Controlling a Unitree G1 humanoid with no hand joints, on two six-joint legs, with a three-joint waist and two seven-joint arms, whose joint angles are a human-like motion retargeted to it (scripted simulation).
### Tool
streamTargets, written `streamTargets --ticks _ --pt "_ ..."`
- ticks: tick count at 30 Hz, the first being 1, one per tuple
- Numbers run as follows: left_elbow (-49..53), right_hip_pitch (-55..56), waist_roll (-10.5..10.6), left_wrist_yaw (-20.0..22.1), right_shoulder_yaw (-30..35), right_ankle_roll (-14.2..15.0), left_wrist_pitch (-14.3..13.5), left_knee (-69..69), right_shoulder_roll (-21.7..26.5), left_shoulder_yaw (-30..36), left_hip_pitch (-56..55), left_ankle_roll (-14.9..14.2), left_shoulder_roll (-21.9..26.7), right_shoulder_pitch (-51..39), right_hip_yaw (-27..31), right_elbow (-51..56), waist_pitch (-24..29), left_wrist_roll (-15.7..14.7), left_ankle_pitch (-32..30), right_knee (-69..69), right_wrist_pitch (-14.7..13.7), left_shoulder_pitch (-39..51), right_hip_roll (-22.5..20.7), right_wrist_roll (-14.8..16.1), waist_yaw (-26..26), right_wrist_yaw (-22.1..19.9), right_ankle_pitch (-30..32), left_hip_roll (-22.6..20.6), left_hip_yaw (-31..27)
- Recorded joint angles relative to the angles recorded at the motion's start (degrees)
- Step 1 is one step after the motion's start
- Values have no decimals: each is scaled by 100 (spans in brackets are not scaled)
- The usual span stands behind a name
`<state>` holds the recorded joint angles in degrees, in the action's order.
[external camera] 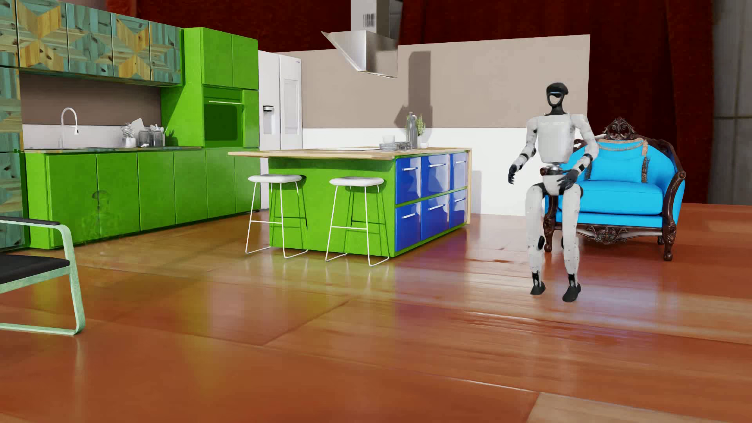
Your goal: Lower arm
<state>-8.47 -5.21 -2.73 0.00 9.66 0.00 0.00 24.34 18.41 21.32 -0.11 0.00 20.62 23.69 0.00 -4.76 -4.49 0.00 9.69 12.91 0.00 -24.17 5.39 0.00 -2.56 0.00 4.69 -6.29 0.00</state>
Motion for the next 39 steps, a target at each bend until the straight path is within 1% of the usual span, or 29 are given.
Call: streamTargets --ticks 1,7,8,9,11,12,13,14,15,16,17,18,19,20,21,22,24,25,27,28,30,31,32,34,36,37,38,39 --pt "73 24 -13 0 1 0 0 19 -35 188 4 0 137 -5 0 -19 7 0 -18 7 0 133 2 0 9 0 19 4 0" --pt "32 75 -39 0 -25 0 0 79 -48 98 -58 0 61 -13 0 -12 26 0 -23 -4 0 113 31 0 -31 0 60 -30 0" --pt "36 8 -11 0 2 0 0 -372 -48 125 128 0 102 -60 0 -29 203 0 -245 56 0 140 -71 0 121 0 21 53 0" --pt "39 52 -29 0 -20 0 0 -404 -51 104 123 0 125 -64 0 -71 218 0 -318 72 0 141 -54 0 155 0 38 30 0" --pt "-14 96 -45 0 -11 0 0 -448 -38 1 60 0 121 -55 0 -115 262 0 -238 65 0 130 -58 0 138 0 58 25 0" --pt "-30 113 -36 0 -7 0 0 115 -4 -37 31 0 116 -45 0 -101 307 0 -80 60 0 149 -63 0 122 0 87 20 0" --pt "-13 148 -56 0 21 0 0 -382 17 -77 25 0 122 -52 0 -101 366 0 -282 68 0 161 -46 0 143 0 102 15 0" --pt "-34 174 -53 0 45 0 0 -451 35 -146 15 0 87 -76 0 -107 467 0 -267 81 0 194 -59 0 162 0 138 16 0" --pt "-32 269 -67 0 86 0 0 14 64 -151 -81 0 114 -171 0 -147 541 0 -112 86 0 292 -51 0 145 0 199 7 0" --pt "-27 295 -86 0 155 0 0 2 83 -181 -103 0 112 -259 0 -172 684 0 -104 93 0 367 -45 0 147 0 254 0 0" --pt "-70 386 -97 0 174 0 0 25 89 -178 -126 0 129 -398 0 -214 869 0 -120 146 0 493 -74 0 200 0 315 29 0" --pt "-121 461 -119 0 238 0 0 20 107 -159 -181 0 176 -554 0 -283 1094 0 -143 -99 0 658 -85 0 200 0 431 33 0" --pt "-263 677 -100 0 292 0 0 33 137 -108 -373 0 181 -738 0 -365 1216 0 -199 1515 0 864 -117 0 216 0 702 85 0" --pt "-340 798 -152 0 381 0 0 -16 128 -69 -497 0 235 -993 0 -482 1449 0 -338 1564 0 1092 -84 0 142 0 671 42 0" --pt "-453 1103 -154 0 420 0 0 -32 152 -98 -788 0 247 -1185 0 -516 1614 0 -522 1632 0 1314 -92 0 134 0 569 53 0" --pt "-450 1365 -197 0 540 0 0 -7 155 -89 -962 0 335 -1473 0 -577 1875 0 -653 1697 0 1509 -100 0 160 0 552 73 0" --pt "-614 1788 -196 0 585 0 0 -3 159 72 -1340 0 401 -2060 0 -753 2457 0 -921 1815 0 2106 -121 0 110 0 580 113 0" --pt "-421 2081 -214 0 688 0 0 3 191 229 -1620 0 504 -2384 0 -737 2715 0 -1074 1905 0 2313 -80 0 86 0 613 92 0" --pt "-731 2529 -192 0 770 0 0 57 196 456 -2022 0 552 -3187 0 -1063 3427 0 -1362 2042 0 3105 -70 0 82 0 663 125 0" --pt "-841 2783 -167 0 754 0 0 103 208 509 -2227 0 554 -3613 0 -1265 3429 0 -1487 2113 0 3525 -94 0 95 0 680 166 0" --pt "-1198 3231 -187 0 826 0 0 209 196 720 -2672 0 653 -4573 0 -1739 3429 0 -1861 2290 0 4390 -105 0 81 0 705 214 0" --pt "-1434 3488 -181 0 991 0 0 310 266 879 -2980 0 699 -5079 0 -1978 3429 0 -2112 2408 0 4874 -74 0 16 0 682 215 0" --pt "-1701 3805 -193 0 1077 0 0 446 316 1018 -3285 0 747 -5546 0 -2178 3429 0 -2307 2566 0 5353 -98 0 70 0 680 278 0" --pt "-2152 4320 -248 0 1476 0 0 852 416 1154 -3929 0 908 -6558 0 -2687 3429 0 -2611 2946 0 6301 -32 0 10 0 543 342 0" --pt "-2568 4864 -357 0 1936 0 0 1382 527 1391 -4480 0 1114 -7540 0 -3120 3429 0 -2635 3508 0 7244 77 0 -19 0 351 424 0" --pt "-2833 5154 -444 0 1823 0 0 1700 540 1400 -4761 0 1167 -8009 0 -3296 3429 0 -2570 3889 0 7696 228 0 -44 0 201 399 0" --pt "-3029 5557 -433 0 2121 0 0 2115 571 1580 -5167 0 1238 -8428 0 -3539 3429 0 -2400 4284 0 8170 221 0 -9 0 2 572 0" --pt "-3232 5811 -462 0 2436 0 0 2548 619 1782 -5433 0 1302 -8906 0 -3776 3429 0 -2247 4677 0 8658 272 0 -4 0 -222 595 0"
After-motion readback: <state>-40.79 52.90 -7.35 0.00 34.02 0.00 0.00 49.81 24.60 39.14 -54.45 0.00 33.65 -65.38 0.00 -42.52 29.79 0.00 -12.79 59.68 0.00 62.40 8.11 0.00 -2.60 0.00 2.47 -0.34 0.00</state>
